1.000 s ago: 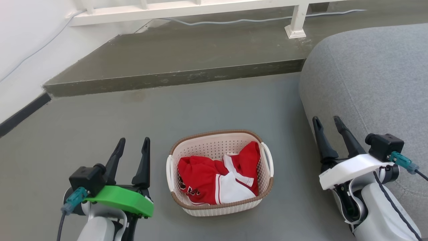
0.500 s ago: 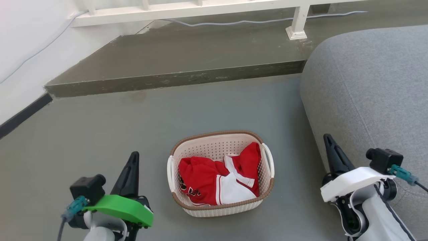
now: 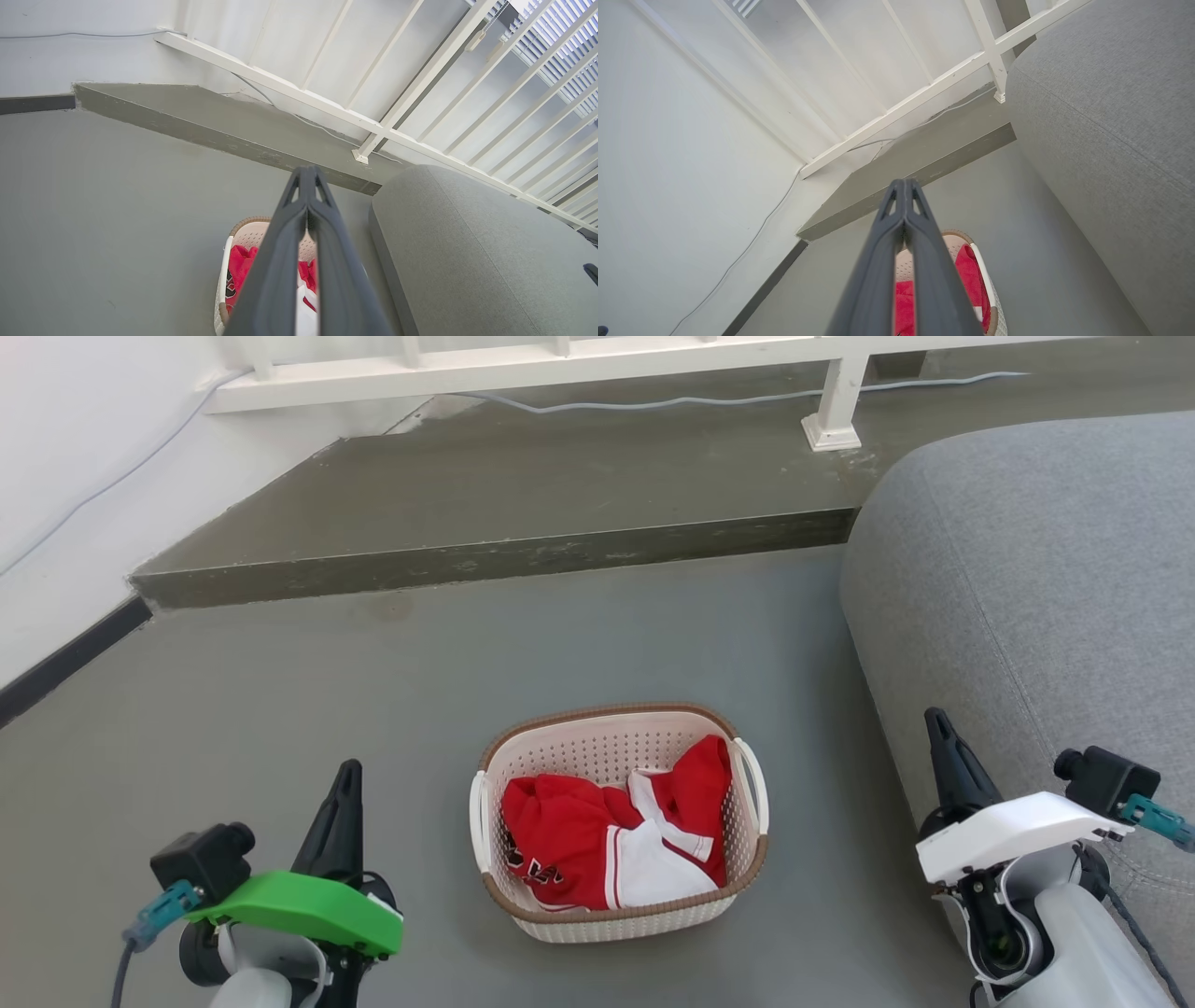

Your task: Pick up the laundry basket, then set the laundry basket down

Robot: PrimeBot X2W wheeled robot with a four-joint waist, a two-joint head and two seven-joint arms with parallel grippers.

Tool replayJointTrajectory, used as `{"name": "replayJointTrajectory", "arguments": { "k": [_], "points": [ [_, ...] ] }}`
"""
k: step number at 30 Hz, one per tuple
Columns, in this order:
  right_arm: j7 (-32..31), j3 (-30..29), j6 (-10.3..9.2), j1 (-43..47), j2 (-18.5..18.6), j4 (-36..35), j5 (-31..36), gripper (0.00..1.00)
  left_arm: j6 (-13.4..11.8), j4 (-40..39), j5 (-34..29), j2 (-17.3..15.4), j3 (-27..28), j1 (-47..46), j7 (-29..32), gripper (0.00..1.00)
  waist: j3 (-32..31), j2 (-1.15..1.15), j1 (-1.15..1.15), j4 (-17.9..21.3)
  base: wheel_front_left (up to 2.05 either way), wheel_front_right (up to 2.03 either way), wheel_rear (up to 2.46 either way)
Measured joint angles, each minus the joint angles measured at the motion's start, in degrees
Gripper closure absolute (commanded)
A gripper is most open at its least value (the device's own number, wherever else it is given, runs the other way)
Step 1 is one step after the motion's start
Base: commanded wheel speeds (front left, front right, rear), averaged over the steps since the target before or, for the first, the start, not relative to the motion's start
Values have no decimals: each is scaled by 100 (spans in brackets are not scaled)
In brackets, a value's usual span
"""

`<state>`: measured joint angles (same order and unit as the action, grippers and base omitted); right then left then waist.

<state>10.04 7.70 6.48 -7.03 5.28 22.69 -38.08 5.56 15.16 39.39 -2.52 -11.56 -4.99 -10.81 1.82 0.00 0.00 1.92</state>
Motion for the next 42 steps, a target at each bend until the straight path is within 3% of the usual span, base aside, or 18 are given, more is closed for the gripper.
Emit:
{"name": "replayJointTrajectory", "arguments": {
  "k": [42],
  "points": [
    [-758, -725, 4, 25, -138, -248, -2342, 100, 55, 19, 2398, 0, 645, 2, 728, 100, -75, 0, 0, -84, 0, 0, 0]
  ]
}}
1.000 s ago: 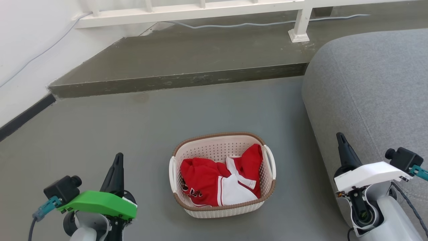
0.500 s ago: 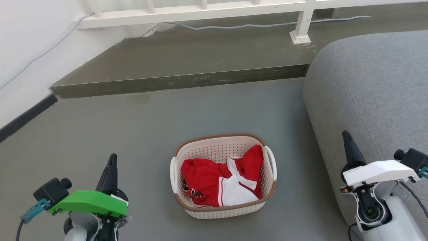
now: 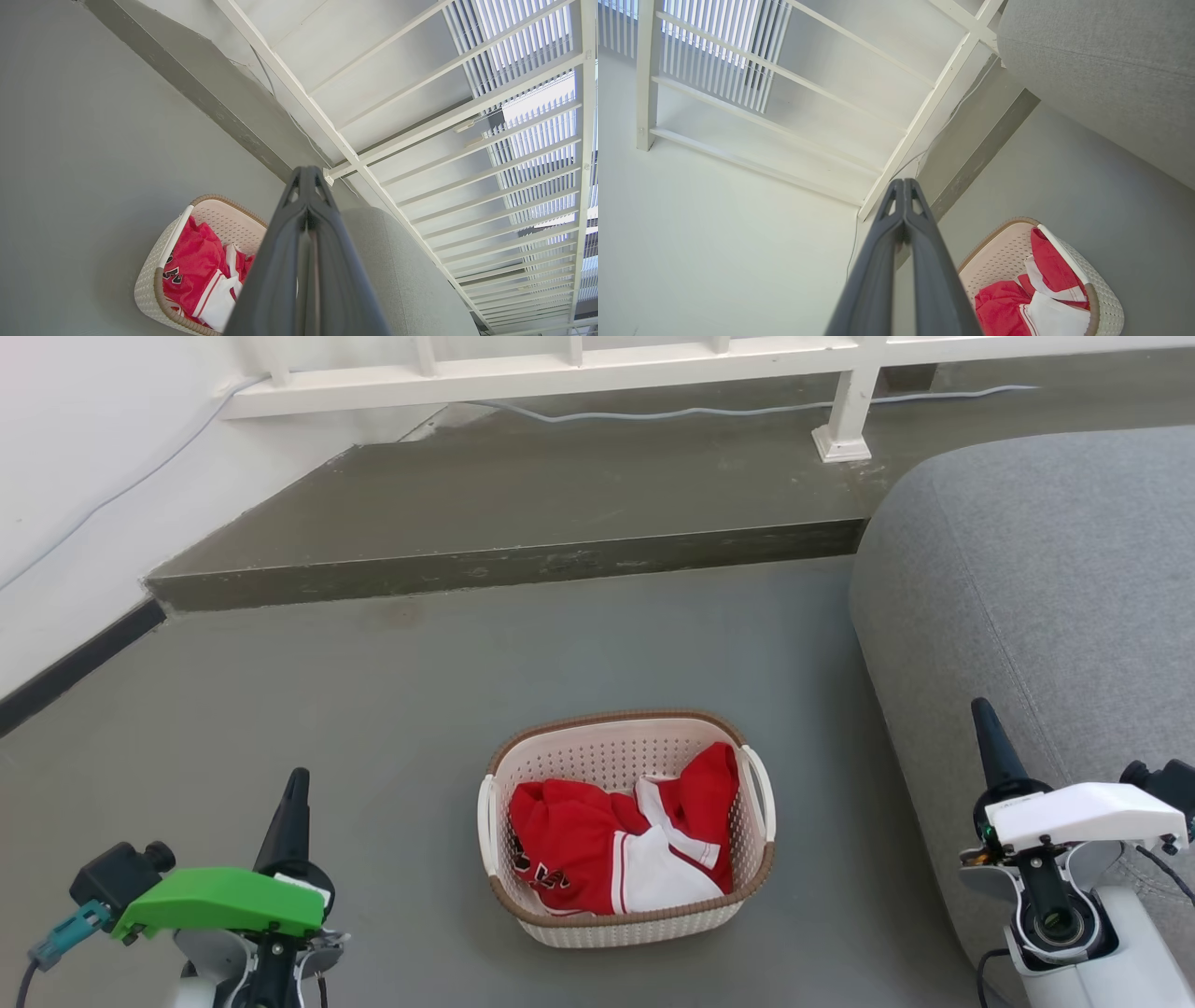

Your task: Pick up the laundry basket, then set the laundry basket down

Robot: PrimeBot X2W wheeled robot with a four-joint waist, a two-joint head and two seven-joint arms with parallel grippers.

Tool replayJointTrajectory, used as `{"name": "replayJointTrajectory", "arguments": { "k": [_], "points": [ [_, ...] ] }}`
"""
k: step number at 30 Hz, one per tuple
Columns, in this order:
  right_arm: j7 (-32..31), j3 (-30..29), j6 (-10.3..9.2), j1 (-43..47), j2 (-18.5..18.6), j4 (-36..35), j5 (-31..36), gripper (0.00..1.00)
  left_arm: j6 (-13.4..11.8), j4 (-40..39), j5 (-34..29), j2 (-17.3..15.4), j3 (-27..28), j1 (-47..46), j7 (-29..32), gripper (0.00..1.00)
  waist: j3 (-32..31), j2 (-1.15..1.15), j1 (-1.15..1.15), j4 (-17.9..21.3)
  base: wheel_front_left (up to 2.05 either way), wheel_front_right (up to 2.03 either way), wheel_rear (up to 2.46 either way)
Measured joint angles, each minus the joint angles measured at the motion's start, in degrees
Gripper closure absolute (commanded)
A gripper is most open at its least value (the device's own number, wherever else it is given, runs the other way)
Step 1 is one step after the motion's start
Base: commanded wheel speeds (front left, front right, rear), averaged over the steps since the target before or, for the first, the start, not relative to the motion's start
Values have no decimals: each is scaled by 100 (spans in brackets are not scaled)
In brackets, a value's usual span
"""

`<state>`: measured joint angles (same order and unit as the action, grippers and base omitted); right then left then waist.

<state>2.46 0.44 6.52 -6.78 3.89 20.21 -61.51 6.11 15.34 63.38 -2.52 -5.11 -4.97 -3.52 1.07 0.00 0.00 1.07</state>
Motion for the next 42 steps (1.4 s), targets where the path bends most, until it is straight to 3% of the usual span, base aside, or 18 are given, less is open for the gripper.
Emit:
{"name": "replayJointTrajectory", "arguments": {
  "k": [42],
  "points": [
    [-760, -723, 3, 125, -134, -314, -2520, 100, 69, 47, 2491, -5, 702, 0, 730, 100, -78, 0, 0, -92, 0, 0, 0]
  ]
}}
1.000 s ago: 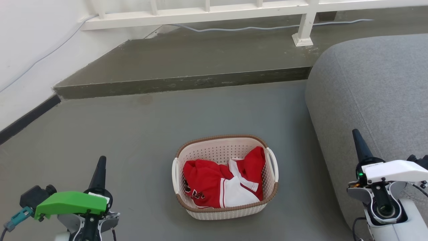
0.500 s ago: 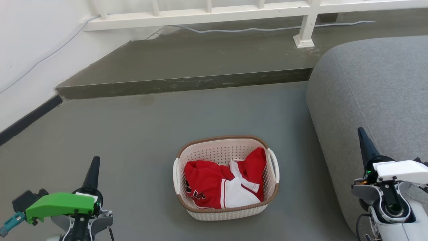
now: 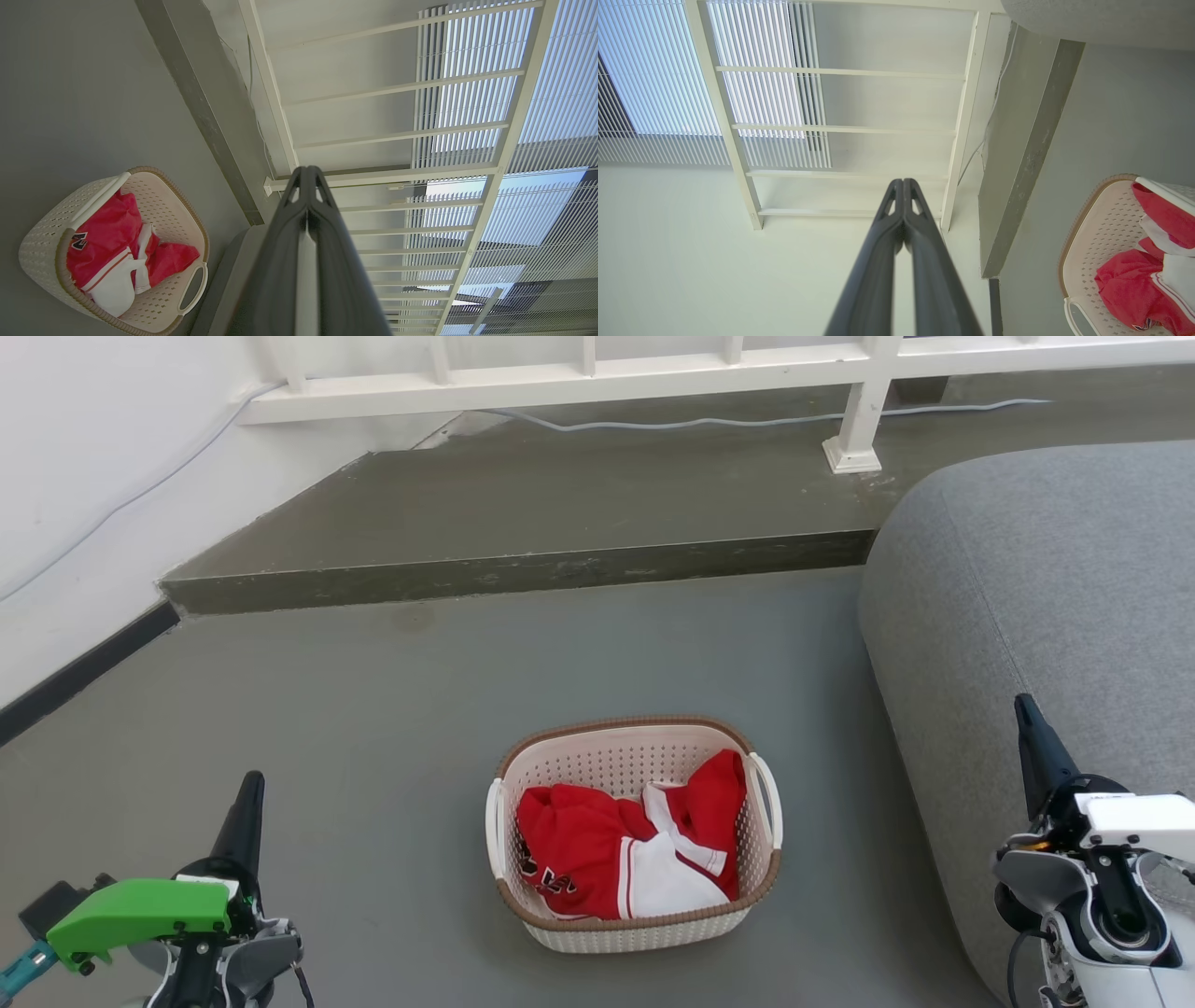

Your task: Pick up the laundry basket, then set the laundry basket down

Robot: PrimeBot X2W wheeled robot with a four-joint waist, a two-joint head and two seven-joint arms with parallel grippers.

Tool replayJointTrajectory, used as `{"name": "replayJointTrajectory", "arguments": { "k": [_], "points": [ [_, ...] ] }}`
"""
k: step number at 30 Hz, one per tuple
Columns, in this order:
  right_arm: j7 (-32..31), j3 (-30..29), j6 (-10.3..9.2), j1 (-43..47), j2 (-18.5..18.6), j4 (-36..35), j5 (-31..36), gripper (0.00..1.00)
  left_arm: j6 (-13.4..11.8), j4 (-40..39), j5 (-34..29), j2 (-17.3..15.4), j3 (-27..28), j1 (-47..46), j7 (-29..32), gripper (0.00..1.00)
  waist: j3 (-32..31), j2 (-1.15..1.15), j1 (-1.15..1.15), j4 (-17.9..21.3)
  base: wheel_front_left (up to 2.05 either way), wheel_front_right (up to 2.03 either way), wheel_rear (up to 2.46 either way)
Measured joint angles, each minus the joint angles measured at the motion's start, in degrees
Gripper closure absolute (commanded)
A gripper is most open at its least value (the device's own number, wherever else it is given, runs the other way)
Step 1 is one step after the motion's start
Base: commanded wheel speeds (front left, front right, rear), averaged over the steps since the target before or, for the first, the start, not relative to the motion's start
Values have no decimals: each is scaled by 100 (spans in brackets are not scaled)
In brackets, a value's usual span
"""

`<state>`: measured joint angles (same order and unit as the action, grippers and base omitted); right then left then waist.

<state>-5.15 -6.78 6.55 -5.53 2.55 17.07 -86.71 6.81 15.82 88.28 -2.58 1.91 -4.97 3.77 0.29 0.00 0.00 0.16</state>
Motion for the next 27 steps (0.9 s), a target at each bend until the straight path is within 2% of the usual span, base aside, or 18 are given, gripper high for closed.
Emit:
{"name": "replayJointTrajectory", "arguments": {
  "k": [8, 27],
  "points": [
    [-124, -121, 1, 15, -29, -42, -465, 100, 7, 1, 426, -1, 130, 0, 129, 100, -13, 0, 0, -16, 0, 0, 0],
    [-130, -133, 9, 18, -29, -59, -472, 100, 7, 1, 434, -1, 144, 0, 129, 100, -13, 0, 0, -16, 0, 0, 0]
  ]
}}
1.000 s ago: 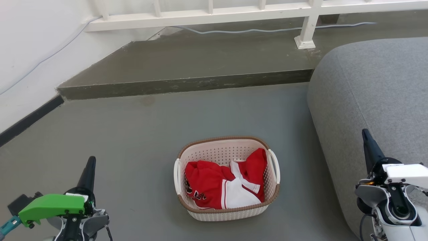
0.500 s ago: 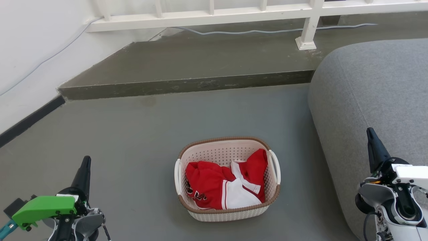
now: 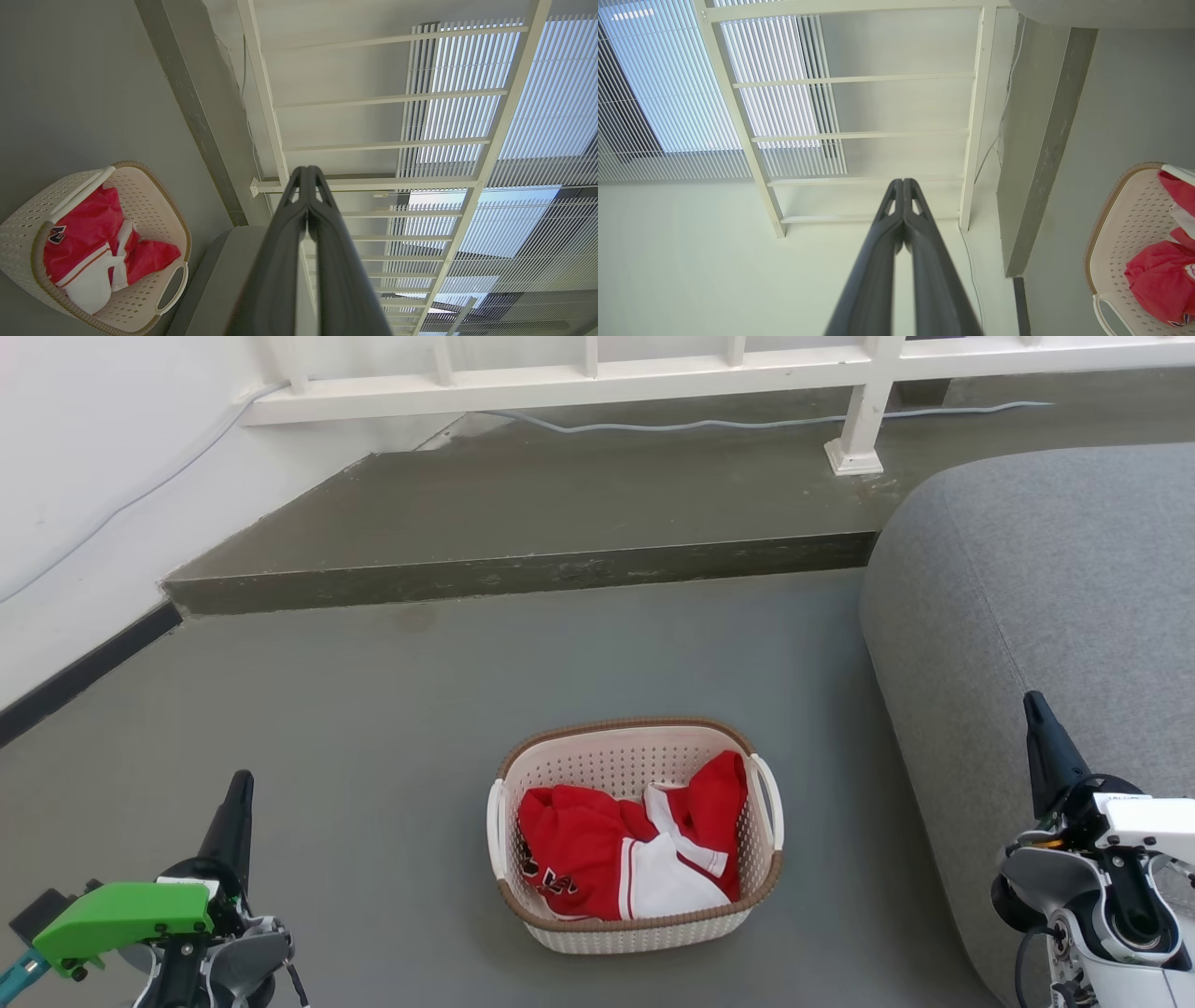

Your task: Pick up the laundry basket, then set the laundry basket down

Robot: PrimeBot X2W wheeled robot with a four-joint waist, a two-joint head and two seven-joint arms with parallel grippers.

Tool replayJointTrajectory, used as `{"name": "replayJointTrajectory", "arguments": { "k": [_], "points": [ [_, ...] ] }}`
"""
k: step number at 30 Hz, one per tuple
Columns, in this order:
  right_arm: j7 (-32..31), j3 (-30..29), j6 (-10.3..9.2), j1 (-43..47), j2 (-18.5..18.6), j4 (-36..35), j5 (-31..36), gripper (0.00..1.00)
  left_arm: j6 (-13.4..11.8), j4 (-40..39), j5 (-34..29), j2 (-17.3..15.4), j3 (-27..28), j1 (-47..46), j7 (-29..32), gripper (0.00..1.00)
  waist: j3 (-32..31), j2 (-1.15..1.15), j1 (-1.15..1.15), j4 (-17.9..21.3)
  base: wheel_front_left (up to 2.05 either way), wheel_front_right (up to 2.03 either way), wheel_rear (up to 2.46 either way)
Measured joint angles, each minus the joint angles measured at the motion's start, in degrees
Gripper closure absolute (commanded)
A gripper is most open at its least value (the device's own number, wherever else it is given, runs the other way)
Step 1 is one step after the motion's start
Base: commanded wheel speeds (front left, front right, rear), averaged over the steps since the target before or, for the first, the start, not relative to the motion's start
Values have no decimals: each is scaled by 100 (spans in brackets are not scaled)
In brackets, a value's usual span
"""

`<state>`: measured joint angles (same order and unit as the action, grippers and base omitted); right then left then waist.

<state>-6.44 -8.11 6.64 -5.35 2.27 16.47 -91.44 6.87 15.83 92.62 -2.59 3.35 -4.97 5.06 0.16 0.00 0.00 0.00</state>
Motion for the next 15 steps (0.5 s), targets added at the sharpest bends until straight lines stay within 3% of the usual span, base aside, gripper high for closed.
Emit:
{"name": "replayJointTrajectory", "arguments": {
  "k": [15],
  "points": [
    [1, 1, 0, 1, 0, -4, -9, 100, 0, -1, 0, 0, 2, 0, 1, 100, 0, 0, 0, 0, 0, 0, 0]
  ]
}}
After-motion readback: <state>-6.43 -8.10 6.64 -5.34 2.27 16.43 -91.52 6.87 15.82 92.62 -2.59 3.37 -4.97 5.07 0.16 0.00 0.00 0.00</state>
